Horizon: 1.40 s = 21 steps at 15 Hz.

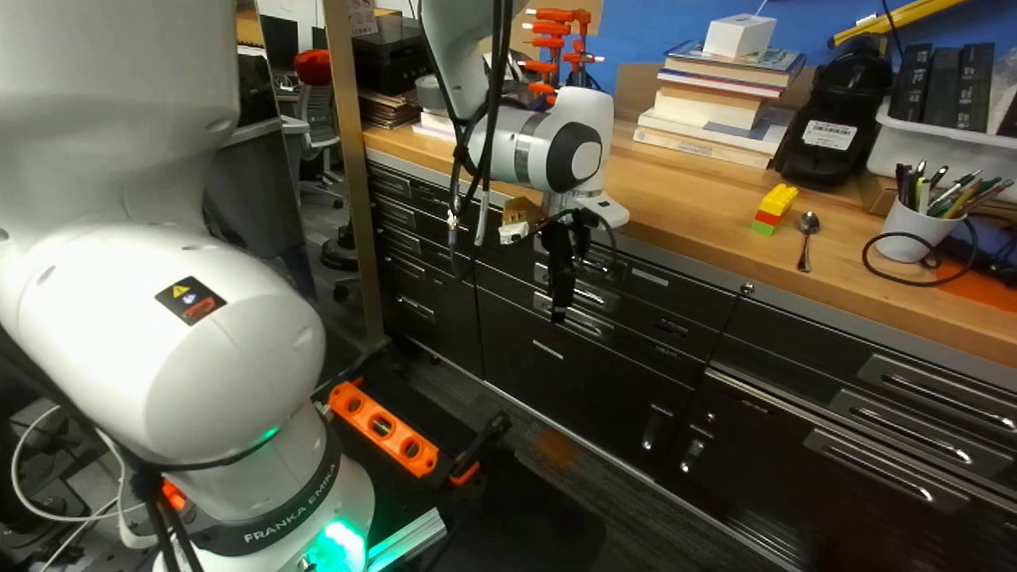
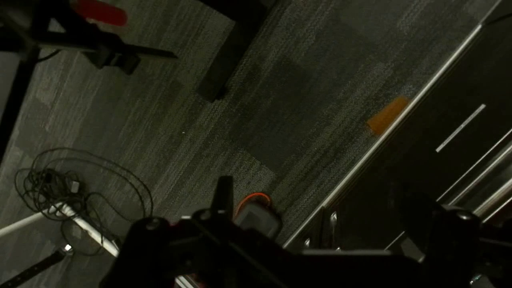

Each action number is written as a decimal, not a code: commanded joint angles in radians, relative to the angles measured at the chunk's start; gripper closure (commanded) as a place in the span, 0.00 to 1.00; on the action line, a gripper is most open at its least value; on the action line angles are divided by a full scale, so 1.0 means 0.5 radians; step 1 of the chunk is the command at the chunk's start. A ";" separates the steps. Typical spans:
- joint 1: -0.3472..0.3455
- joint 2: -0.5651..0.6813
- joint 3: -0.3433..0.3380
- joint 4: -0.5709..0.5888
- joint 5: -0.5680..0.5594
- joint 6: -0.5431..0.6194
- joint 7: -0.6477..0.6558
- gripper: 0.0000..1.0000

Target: Put the black objects inside the open drawer

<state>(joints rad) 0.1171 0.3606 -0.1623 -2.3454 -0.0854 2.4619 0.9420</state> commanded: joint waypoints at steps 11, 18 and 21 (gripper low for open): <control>-0.314 -1.089 0.055 0.003 -0.135 -0.617 -1.654 0.00; -0.442 -1.483 -0.089 -0.091 -0.120 -0.669 -2.478 0.00; -0.477 -1.528 -0.143 -0.092 -0.115 -0.689 -2.583 0.00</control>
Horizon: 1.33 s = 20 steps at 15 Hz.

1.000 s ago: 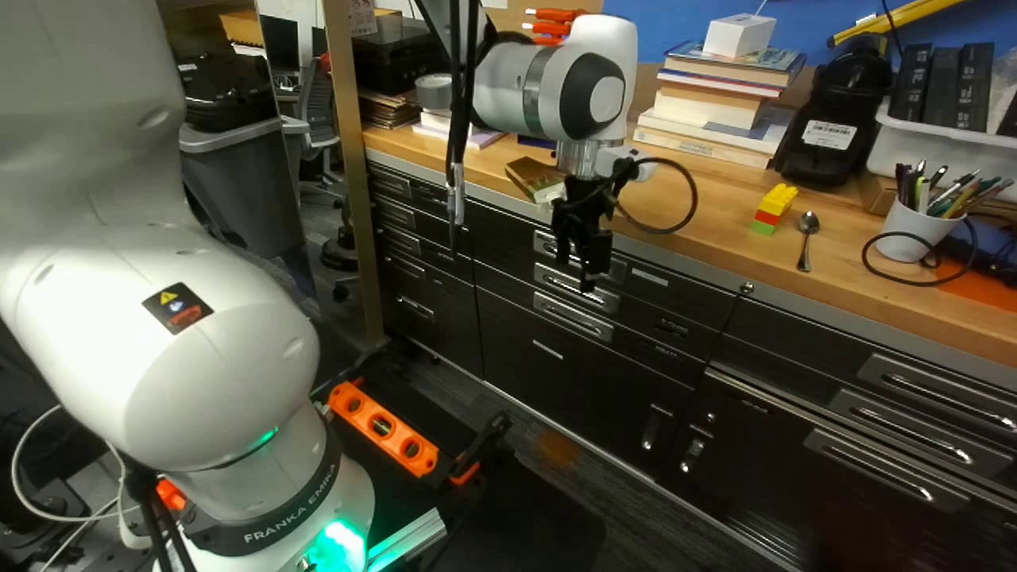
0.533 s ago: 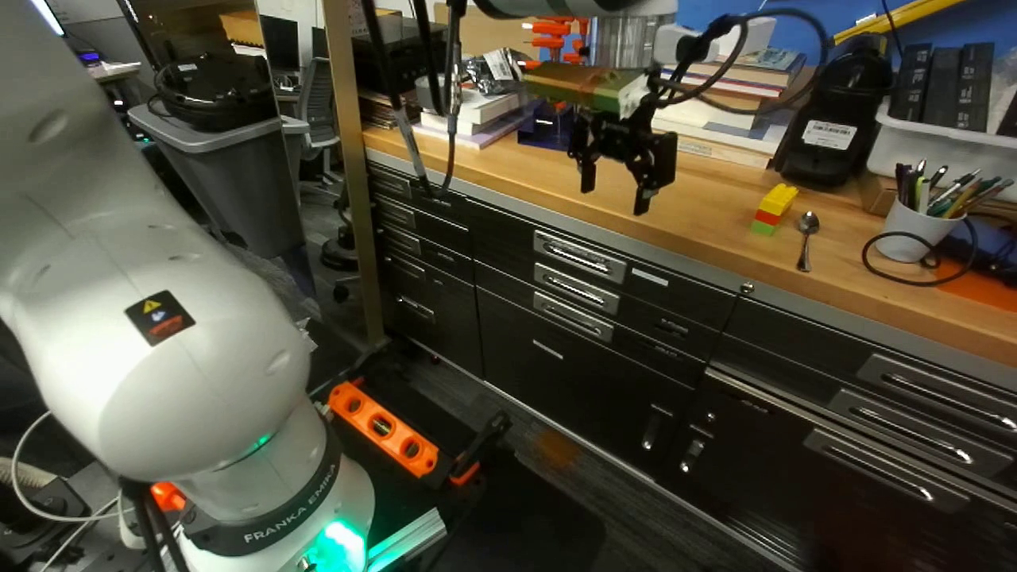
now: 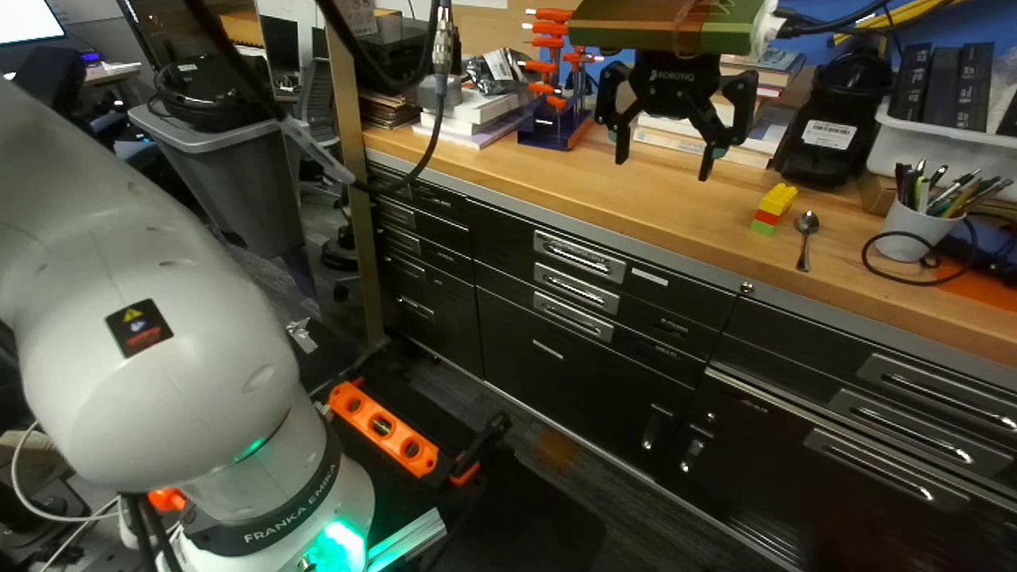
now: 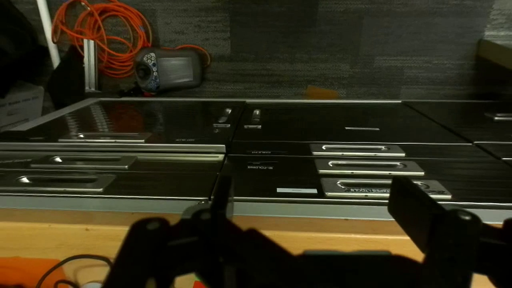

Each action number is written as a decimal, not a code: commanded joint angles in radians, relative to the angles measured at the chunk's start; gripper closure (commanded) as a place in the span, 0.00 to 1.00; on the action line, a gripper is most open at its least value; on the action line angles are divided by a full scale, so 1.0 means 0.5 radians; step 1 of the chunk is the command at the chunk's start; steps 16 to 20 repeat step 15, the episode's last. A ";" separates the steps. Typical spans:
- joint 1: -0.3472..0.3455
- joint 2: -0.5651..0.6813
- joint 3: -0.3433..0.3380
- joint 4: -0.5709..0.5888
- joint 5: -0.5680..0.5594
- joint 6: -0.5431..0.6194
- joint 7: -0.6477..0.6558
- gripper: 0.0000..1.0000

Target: Put the black objects inside the open drawer

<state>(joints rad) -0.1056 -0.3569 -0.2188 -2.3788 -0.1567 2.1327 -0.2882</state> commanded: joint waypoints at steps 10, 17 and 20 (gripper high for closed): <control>-0.054 -0.032 -0.019 0.010 0.011 -0.162 -0.077 0.00; -0.054 -0.025 -0.012 0.010 0.011 -0.173 -0.061 0.00; -0.054 -0.025 -0.012 0.010 0.011 -0.173 -0.061 0.00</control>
